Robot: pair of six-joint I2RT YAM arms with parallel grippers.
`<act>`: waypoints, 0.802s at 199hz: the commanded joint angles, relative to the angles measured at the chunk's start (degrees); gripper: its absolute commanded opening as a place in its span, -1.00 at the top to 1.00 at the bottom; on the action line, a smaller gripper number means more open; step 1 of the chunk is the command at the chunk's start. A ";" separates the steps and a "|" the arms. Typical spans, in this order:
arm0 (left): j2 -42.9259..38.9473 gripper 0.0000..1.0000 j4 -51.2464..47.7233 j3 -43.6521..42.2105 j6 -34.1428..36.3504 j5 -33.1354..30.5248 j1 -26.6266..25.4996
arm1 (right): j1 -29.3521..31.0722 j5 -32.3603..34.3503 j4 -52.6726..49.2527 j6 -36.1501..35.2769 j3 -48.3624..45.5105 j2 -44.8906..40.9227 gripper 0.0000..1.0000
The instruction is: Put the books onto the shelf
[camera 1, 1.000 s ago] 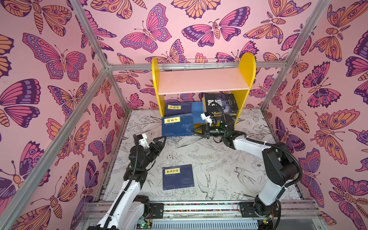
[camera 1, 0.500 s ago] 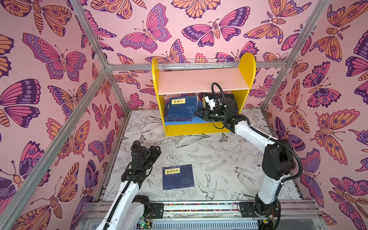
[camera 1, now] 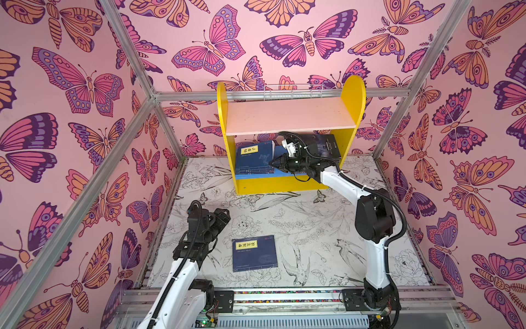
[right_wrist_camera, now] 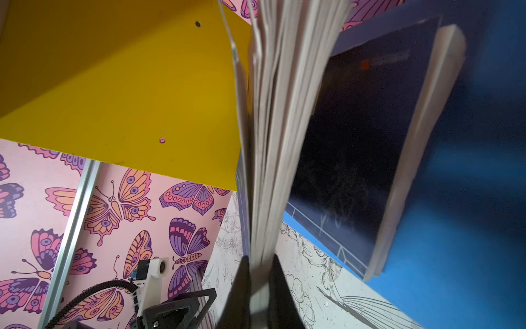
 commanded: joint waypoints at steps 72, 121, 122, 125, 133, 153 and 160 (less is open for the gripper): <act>0.60 -0.53 -1.37 0.73 1.08 0.40 0.31 | 0.53 2.43 -4.75 -0.43 8.46 5.41 0.60; 1.09 -0.53 -1.34 0.68 0.78 0.60 0.29 | 0.62 8.24 -12.55 -4.59 11.59 4.86 -0.18; 1.07 -0.54 -1.36 0.68 0.75 0.64 0.26 | 0.62 8.31 -12.73 -4.66 11.66 4.87 -0.18; 1.16 -0.53 -1.36 0.68 0.73 0.68 0.23 | 0.65 8.62 -13.21 -4.93 11.90 4.89 -0.21; 1.18 -0.53 -1.35 0.75 0.73 0.69 0.26 | 0.69 9.42 -14.14 -5.65 12.33 4.91 -0.26; 1.25 -0.53 -1.35 0.86 0.78 0.78 0.25 | 0.88 11.75 -16.43 -7.40 13.43 4.97 -0.44; 1.39 -0.54 -1.33 0.86 0.65 0.84 0.29 | 1.04 12.18 -17.11 -8.15 14.00 5.20 -0.47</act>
